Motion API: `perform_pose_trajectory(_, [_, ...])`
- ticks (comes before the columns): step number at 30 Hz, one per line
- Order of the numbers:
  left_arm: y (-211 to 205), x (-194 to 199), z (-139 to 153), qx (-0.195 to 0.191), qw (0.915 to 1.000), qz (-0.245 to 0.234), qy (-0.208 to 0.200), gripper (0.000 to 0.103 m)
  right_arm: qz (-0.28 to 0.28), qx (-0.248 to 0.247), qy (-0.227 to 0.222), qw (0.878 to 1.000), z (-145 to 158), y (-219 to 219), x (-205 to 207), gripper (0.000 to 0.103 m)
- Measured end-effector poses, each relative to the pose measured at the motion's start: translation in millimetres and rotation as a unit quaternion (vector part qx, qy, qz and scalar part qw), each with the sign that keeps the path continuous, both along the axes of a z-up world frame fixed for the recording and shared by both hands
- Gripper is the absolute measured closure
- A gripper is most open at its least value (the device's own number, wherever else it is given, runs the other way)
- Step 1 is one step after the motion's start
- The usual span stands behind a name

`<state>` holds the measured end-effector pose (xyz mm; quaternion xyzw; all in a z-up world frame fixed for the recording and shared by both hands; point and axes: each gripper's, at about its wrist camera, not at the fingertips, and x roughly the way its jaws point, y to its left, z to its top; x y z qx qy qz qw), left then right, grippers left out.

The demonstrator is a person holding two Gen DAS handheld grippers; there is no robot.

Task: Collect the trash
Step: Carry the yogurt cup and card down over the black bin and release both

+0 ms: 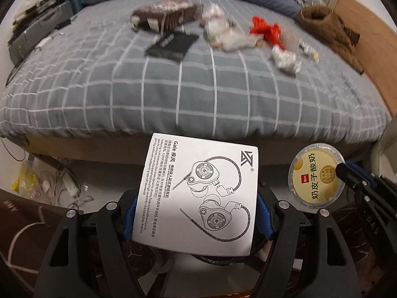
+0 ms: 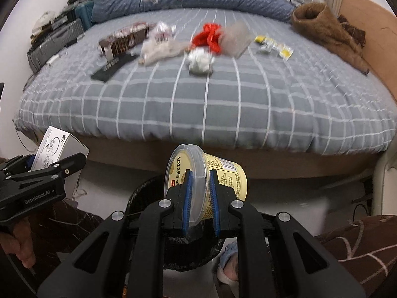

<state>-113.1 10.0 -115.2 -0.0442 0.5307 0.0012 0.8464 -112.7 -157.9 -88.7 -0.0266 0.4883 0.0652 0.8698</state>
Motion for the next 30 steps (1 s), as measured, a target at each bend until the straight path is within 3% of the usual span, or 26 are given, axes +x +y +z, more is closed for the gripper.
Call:
perform_pose_trajectory(9, [-4.1, 19.5, -59.9, -0.001, 0.9974, -0.001, 0.072, 0.032, 0.01, 0.0, 0.069, 0.998, -56.8, 9.1, 16.3, 0.089])
perform_pose_trajectory(17, [-4.1, 22.2, -102.4, 0.013, 0.9944, -0.003, 0.105, 0.032, 0.024, -0.006, 0.113, 0.993, -96.8, 18.4, 19.6, 0.089])
perform_pose_trajectory(30, [9.1, 21.3, -134.8, 0.021, 0.9915, 0.018, 0.127, 0.032, 0.029, -0.007, 0.149, 0.988, -131.2, 29.7, 28.4, 0.089])
